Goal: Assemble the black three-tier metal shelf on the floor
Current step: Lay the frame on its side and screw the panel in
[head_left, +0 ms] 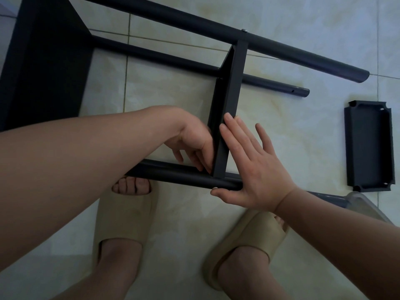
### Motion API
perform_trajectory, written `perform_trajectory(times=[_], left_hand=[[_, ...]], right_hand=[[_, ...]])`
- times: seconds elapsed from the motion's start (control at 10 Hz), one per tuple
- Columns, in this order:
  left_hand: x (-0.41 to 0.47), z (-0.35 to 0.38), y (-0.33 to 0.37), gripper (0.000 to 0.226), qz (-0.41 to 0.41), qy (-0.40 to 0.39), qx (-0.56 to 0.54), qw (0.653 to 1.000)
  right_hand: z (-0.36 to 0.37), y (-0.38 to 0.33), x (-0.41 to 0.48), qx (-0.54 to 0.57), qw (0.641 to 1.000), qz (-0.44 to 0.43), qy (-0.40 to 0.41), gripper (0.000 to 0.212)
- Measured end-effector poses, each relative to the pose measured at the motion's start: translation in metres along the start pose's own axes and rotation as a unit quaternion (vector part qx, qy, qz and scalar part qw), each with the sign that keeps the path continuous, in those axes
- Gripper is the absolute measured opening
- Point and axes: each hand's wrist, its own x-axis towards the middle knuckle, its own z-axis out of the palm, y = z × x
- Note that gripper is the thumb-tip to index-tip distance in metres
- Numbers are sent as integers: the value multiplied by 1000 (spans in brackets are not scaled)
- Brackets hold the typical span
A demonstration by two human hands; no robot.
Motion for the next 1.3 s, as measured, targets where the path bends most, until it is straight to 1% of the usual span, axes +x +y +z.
perform_trajectory(times=[0.2,0.5,0.7,0.8,0.9,1.1,1.3], left_hand=[[0,2,-3,9,-3,9,11,1000],[-1,0,-3,14,-5,-22,5,1000],[3,3,-5,9,0,5,2,1000],[2,1,-3,15,5,-5,-6,1000],[1,0,-3,15,1,-12,-10,1000],[3,4,-7,9,3,7,-17,1000],[2,0,-6,16,11,-21,-25,999]], right_hand=[[-2,-1,0,3,1000,1,-4,112],[-2,-1,0,0,1000,3,-6,113],[-2,-2,0,5,1000,2,-2,112],[-2,-2,0,6,1000,2,-1,112],[-2,-2,0,7,1000,2,-1,112],[-2,-1,0,4,1000,1,-6,112],[-1,-1,0,4,1000,1,-2,112]])
